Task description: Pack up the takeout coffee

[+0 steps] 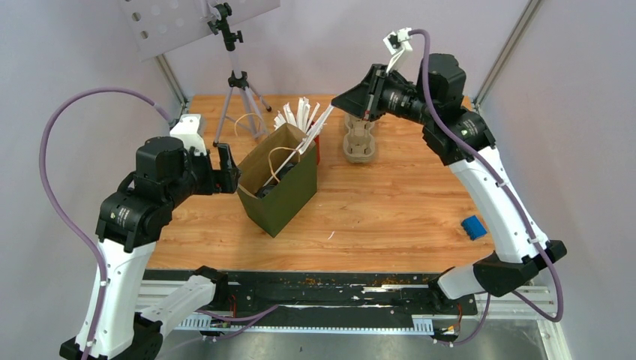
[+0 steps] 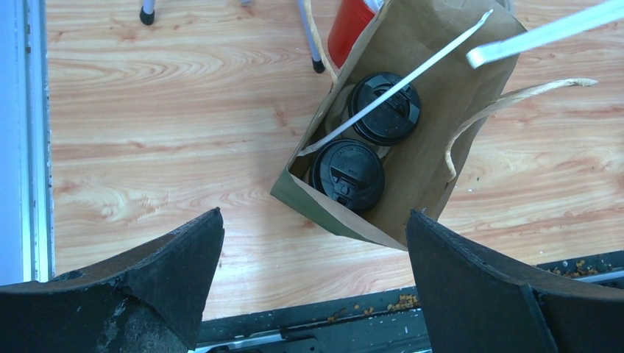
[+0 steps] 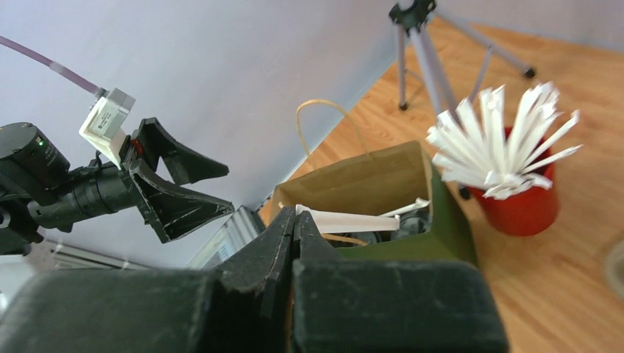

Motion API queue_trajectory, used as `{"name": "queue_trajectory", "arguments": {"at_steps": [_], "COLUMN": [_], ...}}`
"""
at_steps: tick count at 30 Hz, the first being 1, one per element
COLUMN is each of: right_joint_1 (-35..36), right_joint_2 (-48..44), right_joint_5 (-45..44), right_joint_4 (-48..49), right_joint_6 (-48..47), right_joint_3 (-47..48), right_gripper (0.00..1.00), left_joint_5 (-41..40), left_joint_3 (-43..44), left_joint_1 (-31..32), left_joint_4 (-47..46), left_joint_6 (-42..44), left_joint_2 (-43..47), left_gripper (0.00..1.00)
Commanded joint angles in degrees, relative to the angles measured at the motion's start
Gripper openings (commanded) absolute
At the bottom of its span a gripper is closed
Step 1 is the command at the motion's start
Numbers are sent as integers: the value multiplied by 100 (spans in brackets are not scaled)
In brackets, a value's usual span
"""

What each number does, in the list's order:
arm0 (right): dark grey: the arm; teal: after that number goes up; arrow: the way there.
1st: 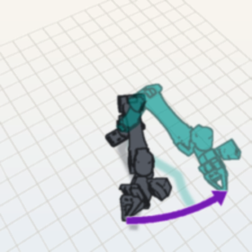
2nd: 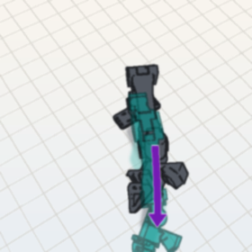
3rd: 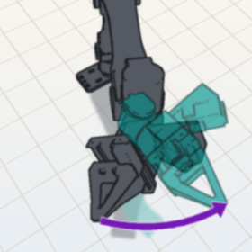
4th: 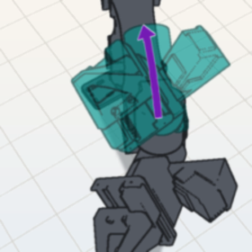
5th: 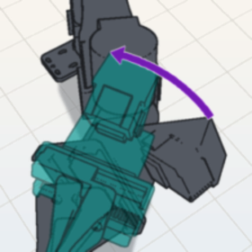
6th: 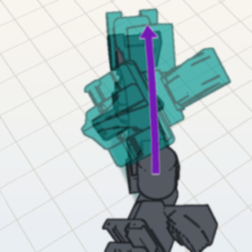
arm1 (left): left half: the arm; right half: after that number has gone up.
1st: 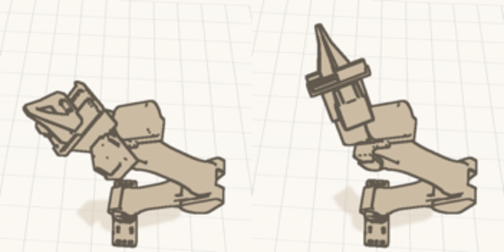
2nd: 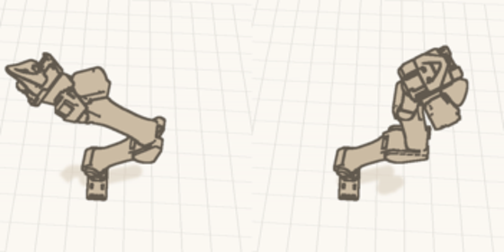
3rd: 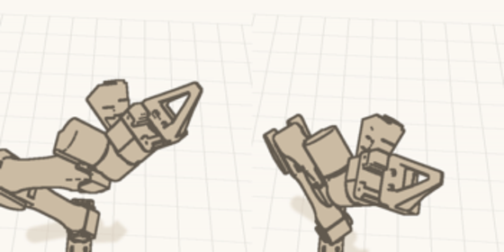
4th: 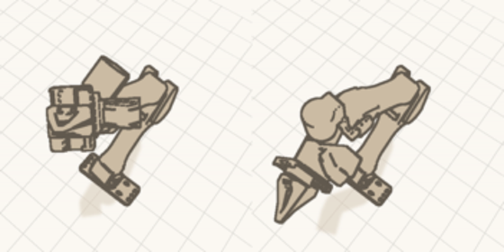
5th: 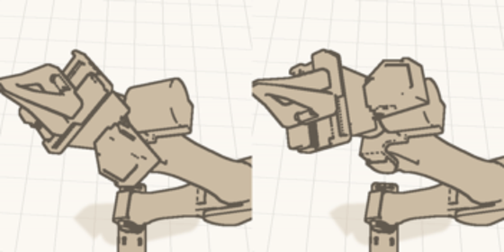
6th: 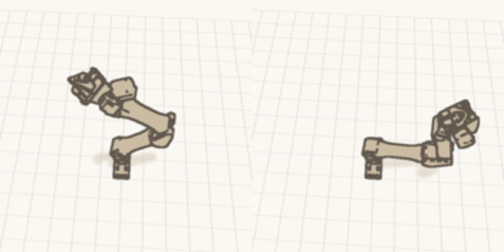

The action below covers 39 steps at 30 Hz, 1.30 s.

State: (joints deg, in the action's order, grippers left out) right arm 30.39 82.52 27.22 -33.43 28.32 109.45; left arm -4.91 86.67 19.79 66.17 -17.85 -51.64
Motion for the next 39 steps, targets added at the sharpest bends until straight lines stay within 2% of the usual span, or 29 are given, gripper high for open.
{"name": "queue_trajectory", "arguments": {"at_steps": [1, 14, 21, 27, 28, 30, 31, 32, 36, 39], "right_joint_1": [131, 737, 789, 598, 532, 410, 337, 279, 84, 70], "right_joint_2": [-36, 843, 1397, 1882, 1885, 1839, 1796, 1758, 1589, 1405], "right_joint_5": [435, 807, 1161, 927, 839, 645, 616, 587, -308, -1318], "right_joint_4": [825, 1675, 1662, 284, 69, -341, -466, -599, -1664, -2424], "right_joint_6": [777, 1419, 1780, 1006, 852, 580, 360, 155, -495, -966], "right_joint_3": [-424, -570, -906, 95, 246, 445, 494, 510, 644, 753], "right_gripper": [0, 0, 1, 44, 58, 71, 94, 99, 100, 100], "left_joint_5": [-82, -239, -310, -326, -318, -306, -282, -242, -104, 36], "left_joint_3": [48, -56, -13, 46, 57, 61, 65, 53, 101, 207], "left_joint_1": [-28, -28, -28, -28, -28, -28, -28, -28, -28, -28], "left_joint_4": [-204, -140, -89, -52, -56, -75, -103, -149, -416, -605], "left_joint_6": [24, 81, 129, 181, 184, 192, 194, 194, 158, 141], "left_joint_2": [48, 222, 275, 284, 278, 283, 278, 283, 262, 209], "left_gripper": [100, 100, 100, 100, 100, 100, 100, 100, 100, 100]}}
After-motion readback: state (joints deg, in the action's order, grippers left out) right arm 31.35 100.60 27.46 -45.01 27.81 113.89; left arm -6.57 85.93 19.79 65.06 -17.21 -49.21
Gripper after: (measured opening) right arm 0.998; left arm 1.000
